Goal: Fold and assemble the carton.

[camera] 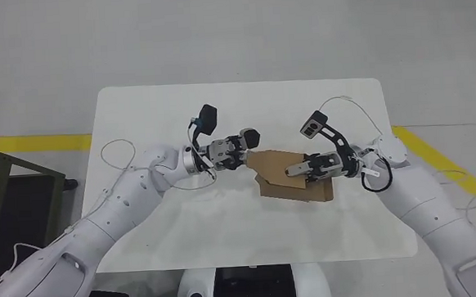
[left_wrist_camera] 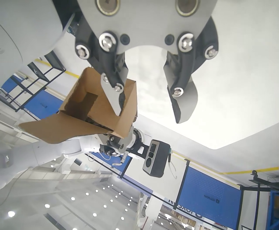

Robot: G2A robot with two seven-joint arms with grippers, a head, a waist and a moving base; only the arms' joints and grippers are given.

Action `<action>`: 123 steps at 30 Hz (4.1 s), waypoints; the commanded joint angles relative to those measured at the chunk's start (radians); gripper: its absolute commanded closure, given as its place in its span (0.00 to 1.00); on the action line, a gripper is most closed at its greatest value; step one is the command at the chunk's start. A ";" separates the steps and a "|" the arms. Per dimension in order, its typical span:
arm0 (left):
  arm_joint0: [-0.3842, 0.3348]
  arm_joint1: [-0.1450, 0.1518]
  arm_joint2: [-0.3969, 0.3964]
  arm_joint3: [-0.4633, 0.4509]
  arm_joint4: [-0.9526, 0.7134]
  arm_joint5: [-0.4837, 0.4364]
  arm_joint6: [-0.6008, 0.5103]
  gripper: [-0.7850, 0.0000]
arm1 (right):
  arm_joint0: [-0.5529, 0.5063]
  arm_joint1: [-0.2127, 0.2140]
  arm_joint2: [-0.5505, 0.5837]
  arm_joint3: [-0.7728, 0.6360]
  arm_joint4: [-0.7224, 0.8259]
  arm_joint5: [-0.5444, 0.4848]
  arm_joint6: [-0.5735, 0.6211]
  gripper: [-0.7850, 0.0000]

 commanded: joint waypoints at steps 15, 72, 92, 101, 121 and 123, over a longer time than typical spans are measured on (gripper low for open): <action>0.027 0.005 -0.036 -0.049 -0.043 0.000 -0.090 0.00 | -0.012 -0.002 0.020 -0.006 -0.016 0.000 0.000 1.00; 0.041 -0.032 -0.093 -0.047 -0.490 0.061 -0.599 0.00 | -0.026 0.007 0.036 -0.069 -0.048 0.000 0.000 1.00; 0.039 -0.052 -0.099 -0.049 -0.494 0.071 -0.636 0.00 | -0.032 0.004 0.036 -0.080 -0.054 0.000 0.000 1.00; 0.043 -0.059 -0.108 -0.049 -0.492 0.071 -0.642 0.00 | -0.030 0.002 0.027 -0.079 -0.052 0.000 0.000 1.00; 0.049 -0.072 -0.126 -0.038 -0.496 0.048 -0.647 0.00 | -0.027 0.005 0.053 -0.064 -0.033 0.000 0.000 1.00; 0.058 -0.070 -0.137 -0.032 -0.493 0.041 -0.645 0.00 | -0.030 0.005 0.064 -0.063 -0.035 0.000 0.000 1.00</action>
